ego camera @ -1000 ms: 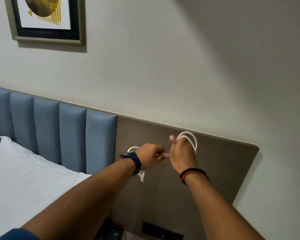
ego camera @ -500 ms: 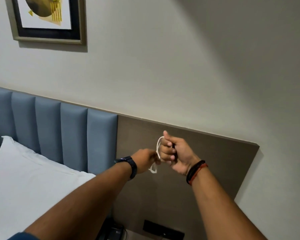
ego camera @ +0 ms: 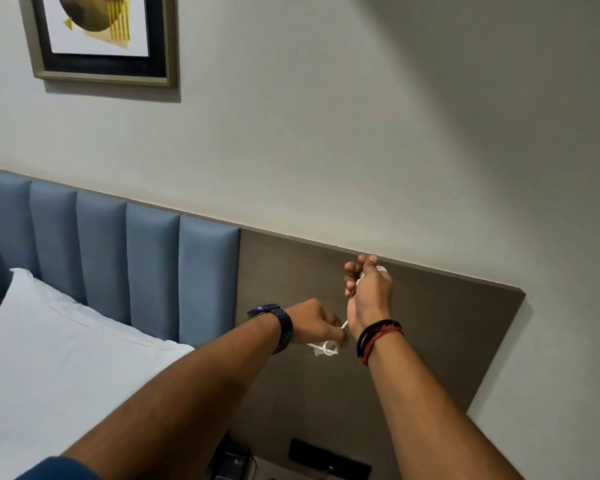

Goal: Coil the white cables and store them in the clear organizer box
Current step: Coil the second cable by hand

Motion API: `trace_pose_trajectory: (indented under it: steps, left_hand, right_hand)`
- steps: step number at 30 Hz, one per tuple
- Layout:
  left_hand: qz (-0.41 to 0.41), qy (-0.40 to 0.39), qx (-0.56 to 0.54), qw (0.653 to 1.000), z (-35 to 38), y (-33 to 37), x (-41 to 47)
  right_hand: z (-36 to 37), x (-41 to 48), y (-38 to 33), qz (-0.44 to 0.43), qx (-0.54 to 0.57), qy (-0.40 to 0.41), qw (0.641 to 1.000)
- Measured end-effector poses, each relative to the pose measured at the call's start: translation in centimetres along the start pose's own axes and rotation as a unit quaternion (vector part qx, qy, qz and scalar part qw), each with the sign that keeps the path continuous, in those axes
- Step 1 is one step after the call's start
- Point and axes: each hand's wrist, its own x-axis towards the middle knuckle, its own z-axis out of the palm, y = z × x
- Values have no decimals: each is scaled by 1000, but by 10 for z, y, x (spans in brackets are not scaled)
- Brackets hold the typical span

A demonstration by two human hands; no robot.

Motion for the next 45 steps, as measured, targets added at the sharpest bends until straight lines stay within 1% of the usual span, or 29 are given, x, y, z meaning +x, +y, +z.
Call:
trace_pose_trajectory:
  steps: [3,5,7,9,10,12,14,15,17,19,21,23,25,26,27,29,30,31,32,33,34,35,36,37,38,39,40,42,45]
  left_hand:
    - [-12,-91,-179,980,-3,3,-8]
    - [-15,-97,-249,964,-7,-2,-6]
    - [-22,-12,-246,969,-12,-8,-2]
    - [-25,104,-173,979,-17,-15,2]
    - [-23,143,-140,980,-20,-18,4]
    - [-6,172,-104,980,-26,-26,4]
    - [0,204,-132,970,-33,-32,0]
    - [-5,235,-178,955,-36,-34,-1]
    - [-27,284,-319,904,-43,-38,1]
    - [-58,331,-390,857,-49,-44,5]
    - [-95,398,-350,843,-56,-52,10]
    - [-137,460,-249,841,-62,-58,6]
    - [-166,461,-109,865,-66,-63,0]
    - [-186,454,-87,867,-68,-66,-2]
    - [-214,438,-121,865,-69,-69,-4]
    - [-279,361,-287,842,-66,-72,-7]
    - [-296,329,-337,831,-63,-73,-7]
    - [-301,314,-348,831,-60,-76,-7]
    - [-298,310,-294,854,-58,-79,-7]
    - [-283,310,-177,890,-57,-81,-7]
    - [-250,308,-26,918,-57,-80,-9]
    - [-199,305,77,928,-56,-78,-11]
    - [-159,294,121,935,-54,-77,-9]
    - [-133,280,100,946,-50,-76,-9]
    - [-120,261,41,957,-46,-74,-11]
    - [-116,240,-59,962,-43,-71,-11]
    - [-108,221,-167,955,-40,-70,-11]
    - [-84,211,-322,919,-38,-64,-10]
    - [-49,219,-471,853,-38,-51,-10]
  right_hand:
    - [-3,3,-6,9,23,-44,999]
    - [-5,5,-13,18,28,-58,998]
    - [-7,5,-18,13,18,-44,999]
    - [-9,5,-22,4,12,-24,1000]
    - [-10,6,-24,-1,14,-16,1000]
    - [-13,7,-28,-7,25,0,1000]
    - [-16,8,-31,-14,23,26,999]
    - [-18,9,-31,-18,15,42,999]
    - [-20,10,-29,-33,-22,67,997]
    - [-22,10,-25,-84,-122,82,986]
    - [-26,11,-18,-153,-245,76,954]
    - [-31,11,-12,-193,-322,85,923]
    - [-37,13,-11,-195,-329,121,916]
    - [-39,14,-11,-189,-323,135,917]
    - [-40,13,-12,-184,-320,143,918]
    - [-40,13,-14,-178,-316,147,920]
    - [-40,14,-16,-173,-307,154,923]
    - [-39,14,-17,-166,-294,162,927]
    - [-39,15,-19,-161,-281,171,931]
    - [-39,16,-19,-155,-273,182,932]
    - [-39,17,-19,-148,-270,195,931]
    - [-39,18,-19,-143,-267,204,931]
    - [-40,19,-18,-137,-268,203,932]
    - [-40,20,-17,-131,-274,190,934]
    - [-40,21,-16,-125,-288,165,935]
    - [-39,22,-15,-118,-306,137,935]
    - [-39,22,-14,-113,-324,113,933]
    - [-37,22,-13,-107,-347,89,927]
    - [-36,21,-11,-108,-379,90,915]
